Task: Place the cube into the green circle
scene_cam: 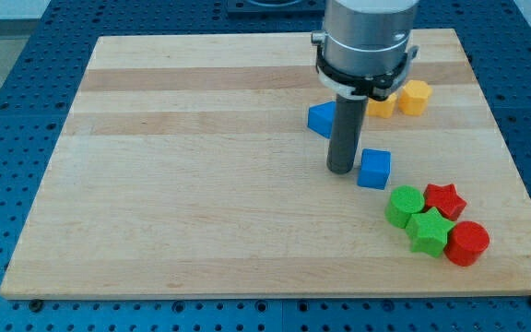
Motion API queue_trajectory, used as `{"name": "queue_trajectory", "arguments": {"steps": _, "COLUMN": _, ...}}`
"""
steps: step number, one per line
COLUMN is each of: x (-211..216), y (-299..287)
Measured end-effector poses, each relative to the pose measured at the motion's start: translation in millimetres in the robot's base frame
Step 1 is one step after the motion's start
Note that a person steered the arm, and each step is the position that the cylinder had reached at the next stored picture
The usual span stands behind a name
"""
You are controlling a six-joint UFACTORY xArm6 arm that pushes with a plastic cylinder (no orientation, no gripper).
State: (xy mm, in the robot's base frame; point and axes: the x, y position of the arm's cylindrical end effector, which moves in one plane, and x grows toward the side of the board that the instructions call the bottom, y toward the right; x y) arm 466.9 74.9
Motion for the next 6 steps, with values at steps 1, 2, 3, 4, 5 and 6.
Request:
{"name": "queue_trajectory", "arguments": {"steps": 1, "x": 0.0, "y": 0.7}}
{"name": "queue_trajectory", "arguments": {"steps": 2, "x": -14.3, "y": -5.4}}
{"name": "queue_trajectory", "arguments": {"steps": 3, "x": -19.6, "y": 3.5}}
{"name": "queue_trajectory", "arguments": {"steps": 4, "x": -10.0, "y": 40.0}}
{"name": "queue_trajectory", "arguments": {"steps": 5, "x": -4.0, "y": 58.5}}
{"name": "queue_trajectory", "arguments": {"steps": 6, "x": -8.5, "y": 53.4}}
